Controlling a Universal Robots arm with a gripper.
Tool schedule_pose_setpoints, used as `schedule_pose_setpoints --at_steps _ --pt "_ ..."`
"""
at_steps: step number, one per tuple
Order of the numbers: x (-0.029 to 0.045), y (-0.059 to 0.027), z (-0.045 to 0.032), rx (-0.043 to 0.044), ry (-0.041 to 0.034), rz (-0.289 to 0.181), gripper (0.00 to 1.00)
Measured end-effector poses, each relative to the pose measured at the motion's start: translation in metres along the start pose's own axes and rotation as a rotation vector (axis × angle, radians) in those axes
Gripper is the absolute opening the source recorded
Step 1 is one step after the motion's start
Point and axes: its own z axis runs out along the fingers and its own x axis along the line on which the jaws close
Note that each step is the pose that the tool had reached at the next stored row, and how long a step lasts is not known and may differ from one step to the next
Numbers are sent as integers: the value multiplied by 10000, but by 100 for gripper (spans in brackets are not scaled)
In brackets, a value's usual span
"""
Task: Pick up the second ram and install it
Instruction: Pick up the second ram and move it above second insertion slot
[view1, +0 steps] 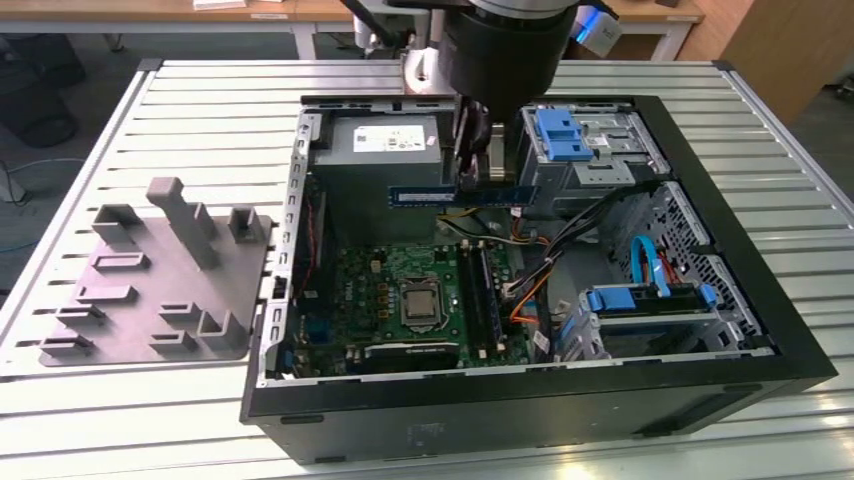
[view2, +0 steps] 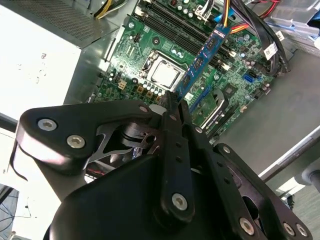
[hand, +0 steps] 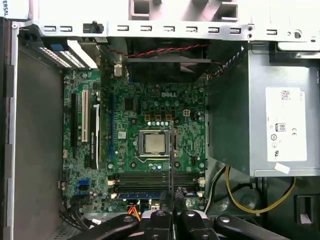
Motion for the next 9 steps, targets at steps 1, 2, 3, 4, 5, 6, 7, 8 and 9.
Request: schedule_pose_setpoints --at_steps 1,2,3,4,5,6,7,8,9 --pt "1 -1 18 0 0 0 14" --pt "2 -1 35 0 0 0 14" --pt "2 -2 51 0 0 1 14" --pt "3 -3 66 0 0 0 14" --pt "4 -3 79 0 1 0 14" --pt "5 -4 92 0 0 0 14" --pt "5 -4 102 0 1 0 14" --pt "5 -5 114 0 1 0 14" --pt "6 -6 126 0 0 0 14"
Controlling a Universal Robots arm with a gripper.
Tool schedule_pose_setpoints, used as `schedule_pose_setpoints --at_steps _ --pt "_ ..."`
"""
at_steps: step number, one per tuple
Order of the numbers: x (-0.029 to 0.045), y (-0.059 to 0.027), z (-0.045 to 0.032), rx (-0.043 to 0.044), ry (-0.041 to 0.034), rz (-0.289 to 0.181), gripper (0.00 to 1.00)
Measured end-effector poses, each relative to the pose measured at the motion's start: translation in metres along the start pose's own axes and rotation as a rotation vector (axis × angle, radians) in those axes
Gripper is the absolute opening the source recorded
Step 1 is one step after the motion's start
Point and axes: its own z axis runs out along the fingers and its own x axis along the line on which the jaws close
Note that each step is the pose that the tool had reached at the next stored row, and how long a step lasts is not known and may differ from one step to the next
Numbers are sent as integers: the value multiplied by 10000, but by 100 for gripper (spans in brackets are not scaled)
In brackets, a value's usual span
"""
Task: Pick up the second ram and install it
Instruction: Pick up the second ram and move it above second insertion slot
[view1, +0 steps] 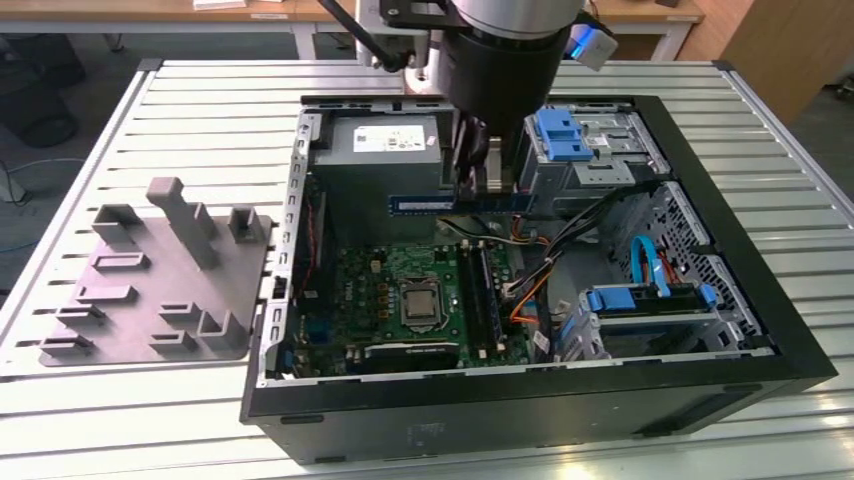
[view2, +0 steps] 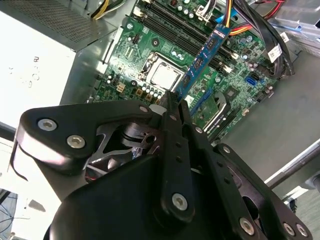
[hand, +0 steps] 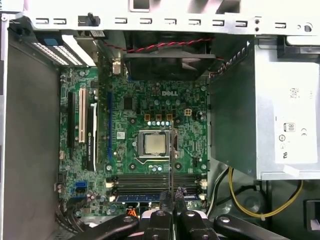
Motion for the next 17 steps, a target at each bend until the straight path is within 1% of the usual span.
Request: schedule_pose_setpoints --at_steps 17 --pt "10 -8 192 0 0 1 14"
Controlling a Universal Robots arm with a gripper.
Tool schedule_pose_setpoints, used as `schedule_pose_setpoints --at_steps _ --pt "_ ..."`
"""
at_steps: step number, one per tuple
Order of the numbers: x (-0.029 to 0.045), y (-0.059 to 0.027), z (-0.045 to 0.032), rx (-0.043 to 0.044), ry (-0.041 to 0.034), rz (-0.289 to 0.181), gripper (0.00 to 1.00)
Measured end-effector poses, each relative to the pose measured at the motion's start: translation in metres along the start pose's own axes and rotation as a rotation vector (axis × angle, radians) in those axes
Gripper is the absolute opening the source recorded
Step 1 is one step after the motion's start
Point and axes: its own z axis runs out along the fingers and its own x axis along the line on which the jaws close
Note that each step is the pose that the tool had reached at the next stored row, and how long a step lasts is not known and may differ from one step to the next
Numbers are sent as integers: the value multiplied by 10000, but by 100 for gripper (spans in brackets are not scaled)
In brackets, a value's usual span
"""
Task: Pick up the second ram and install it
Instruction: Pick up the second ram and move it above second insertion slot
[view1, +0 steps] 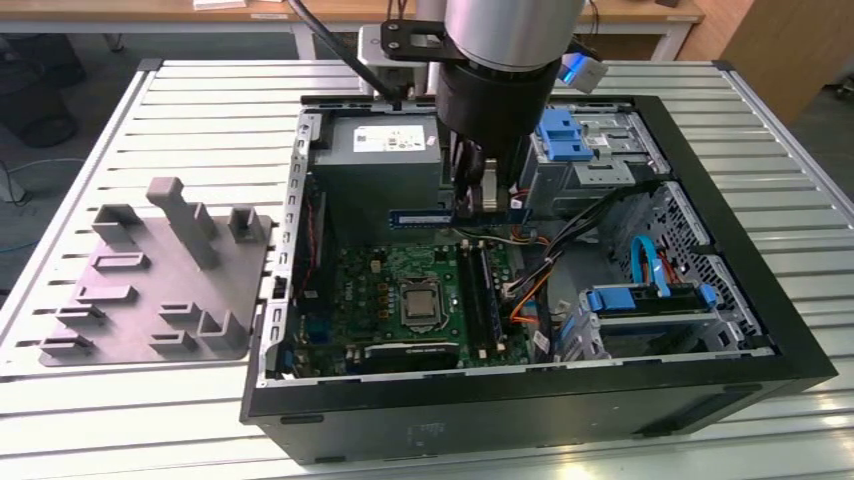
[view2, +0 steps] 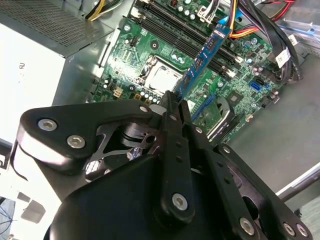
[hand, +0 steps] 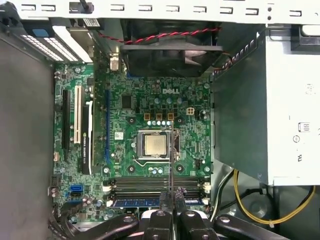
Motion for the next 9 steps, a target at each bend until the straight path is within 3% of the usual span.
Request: schedule_pose_setpoints --at_steps 9 --pt "5 -5 110 0 1 -1 14"
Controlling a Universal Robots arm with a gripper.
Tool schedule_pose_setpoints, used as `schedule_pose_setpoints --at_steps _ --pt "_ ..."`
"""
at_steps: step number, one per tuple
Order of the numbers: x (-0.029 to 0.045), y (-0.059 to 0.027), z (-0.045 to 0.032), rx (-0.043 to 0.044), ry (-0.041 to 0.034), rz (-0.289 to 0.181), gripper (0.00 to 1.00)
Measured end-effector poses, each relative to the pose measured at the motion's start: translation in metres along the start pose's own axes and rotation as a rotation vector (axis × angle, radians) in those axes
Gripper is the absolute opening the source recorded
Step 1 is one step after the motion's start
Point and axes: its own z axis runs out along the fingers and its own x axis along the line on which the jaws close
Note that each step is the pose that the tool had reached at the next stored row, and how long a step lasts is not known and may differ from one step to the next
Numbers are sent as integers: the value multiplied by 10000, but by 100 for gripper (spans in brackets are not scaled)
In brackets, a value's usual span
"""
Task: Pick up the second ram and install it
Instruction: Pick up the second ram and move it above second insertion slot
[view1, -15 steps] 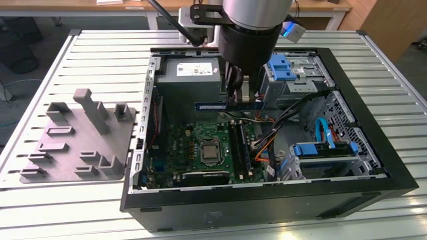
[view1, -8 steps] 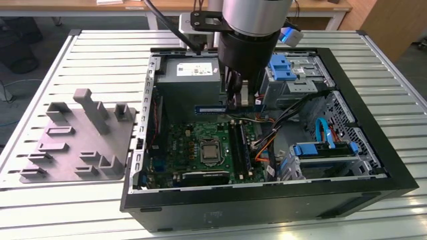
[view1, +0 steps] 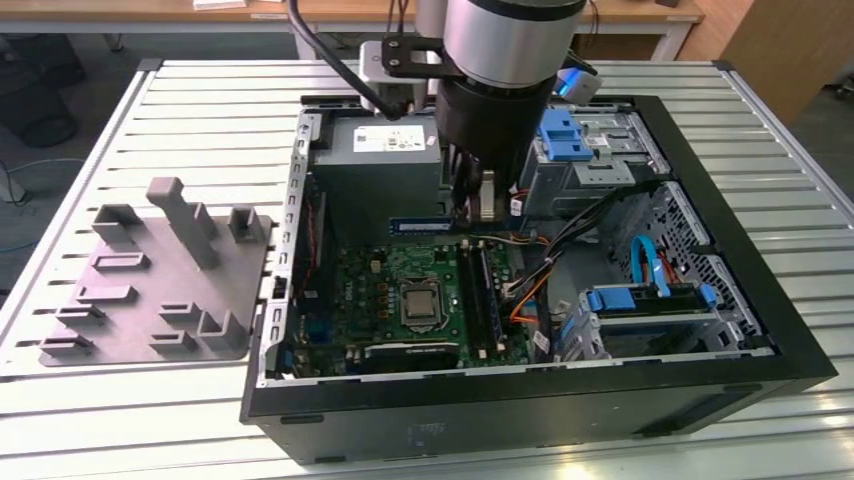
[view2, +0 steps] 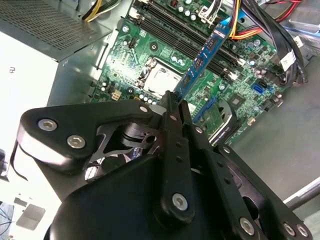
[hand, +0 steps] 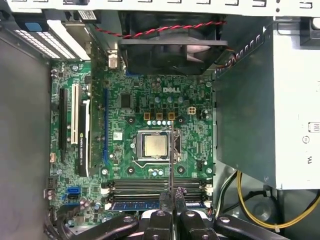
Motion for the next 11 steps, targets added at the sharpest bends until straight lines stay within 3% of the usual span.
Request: schedule_pose_setpoints --at_steps 11 --pt "6 -6 130 0 -1 0 14"
